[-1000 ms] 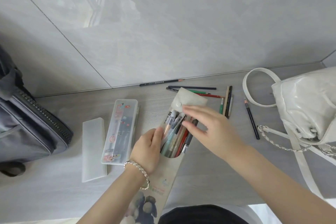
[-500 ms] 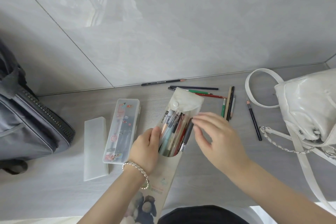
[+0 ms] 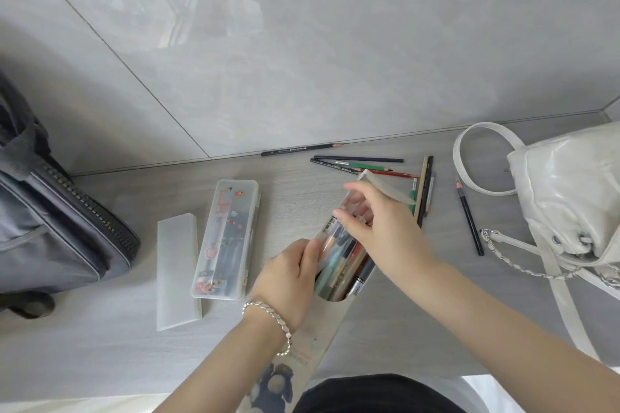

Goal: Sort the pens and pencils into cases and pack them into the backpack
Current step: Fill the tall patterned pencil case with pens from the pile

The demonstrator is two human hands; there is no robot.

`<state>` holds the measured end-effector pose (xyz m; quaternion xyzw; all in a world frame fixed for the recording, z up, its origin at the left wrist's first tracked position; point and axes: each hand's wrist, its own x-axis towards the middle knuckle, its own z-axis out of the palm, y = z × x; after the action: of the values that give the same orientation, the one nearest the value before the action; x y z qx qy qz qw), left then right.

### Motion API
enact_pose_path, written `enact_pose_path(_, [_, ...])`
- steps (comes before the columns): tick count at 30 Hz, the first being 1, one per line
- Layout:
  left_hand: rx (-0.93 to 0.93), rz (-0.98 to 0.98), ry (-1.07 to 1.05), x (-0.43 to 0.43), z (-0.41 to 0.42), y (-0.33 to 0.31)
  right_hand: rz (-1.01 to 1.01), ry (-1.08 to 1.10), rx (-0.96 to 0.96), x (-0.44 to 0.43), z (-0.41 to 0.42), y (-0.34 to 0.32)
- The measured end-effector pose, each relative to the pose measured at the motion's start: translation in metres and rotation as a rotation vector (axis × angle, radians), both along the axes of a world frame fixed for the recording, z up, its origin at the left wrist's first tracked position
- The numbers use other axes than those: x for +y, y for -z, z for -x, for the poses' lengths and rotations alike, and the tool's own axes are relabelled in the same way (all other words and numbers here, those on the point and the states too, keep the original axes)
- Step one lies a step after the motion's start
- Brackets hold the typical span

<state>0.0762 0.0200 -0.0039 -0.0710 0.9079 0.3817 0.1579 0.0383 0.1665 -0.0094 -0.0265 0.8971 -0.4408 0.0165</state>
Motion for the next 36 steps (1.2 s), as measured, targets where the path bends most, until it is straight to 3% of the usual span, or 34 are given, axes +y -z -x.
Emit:
enact_pose_path(4, [-0.004,0.045,0.019,0.005,-0.003,0.003,0.069,0.119,0.024,-0.008,-0.002,0.004])
enact_pose_path(7, [-0.025,0.039,0.018,0.006,-0.005,0.002,0.009,0.135,-0.005,-0.012,0.001,0.007])
enact_pose_path(14, [-0.068,-0.015,-0.032,-0.001,0.002,0.009,0.178,-0.046,-0.112,0.005,0.005,0.002])
enact_pose_path(18, [-0.094,-0.04,-0.051,-0.001,0.007,0.007,0.077,-0.118,-0.089,0.018,0.007,0.0])
enact_pose_path(26, [-0.115,-0.092,0.018,0.003,0.005,0.009,0.021,-0.03,-0.072,0.012,0.005,0.001])
enact_pose_path(31, [-0.104,-0.099,-0.02,-0.009,0.009,0.021,-0.215,-0.131,-0.057,0.019,0.002,-0.003])
enact_pose_path(36, [-0.07,-0.175,-0.076,-0.013,0.013,0.021,-0.278,-0.145,0.006,0.025,-0.002,-0.003])
